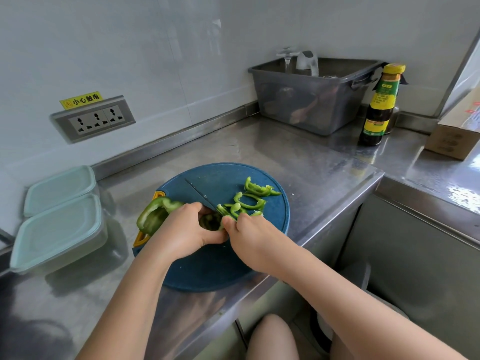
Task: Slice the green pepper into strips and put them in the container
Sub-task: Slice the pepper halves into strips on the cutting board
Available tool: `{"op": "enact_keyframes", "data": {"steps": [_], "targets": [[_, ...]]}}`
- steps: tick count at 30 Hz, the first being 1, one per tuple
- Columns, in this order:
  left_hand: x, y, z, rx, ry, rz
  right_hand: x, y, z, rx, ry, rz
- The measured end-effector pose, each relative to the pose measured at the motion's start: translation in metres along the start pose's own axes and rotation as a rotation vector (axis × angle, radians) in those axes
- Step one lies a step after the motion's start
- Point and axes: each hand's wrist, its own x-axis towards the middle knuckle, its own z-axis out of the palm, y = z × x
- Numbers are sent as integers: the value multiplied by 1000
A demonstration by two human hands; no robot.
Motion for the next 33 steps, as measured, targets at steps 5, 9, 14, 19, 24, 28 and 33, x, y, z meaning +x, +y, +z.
{"op": "enact_keyframes", "data": {"steps": [5, 9, 14, 19, 24, 28, 33], "targets": [[0, -1, -1, -42, -52, -20, 12, -9, -17, -128, -108, -33], [-1, -2, -6, -16, -88, -18, 14, -22, -17, -344, -213, -11], [-1, -3, -8, -46, -82, -44, 17, -26, -12, -546, -198, -49], [-2, -3, -7, -40, -72, -56, 11, -19, -7, -490, -154, -66], [-8, 6, -4, 80, -25, -30, 6, -8, 3, -305, -79, 67], [-9, 2, -13, 75, -4, -58, -9, -4, -2, -104, -62, 90], [-15, 5, -22, -88, -272, -2, -6, -3, -12, 154, -95, 263]]}}
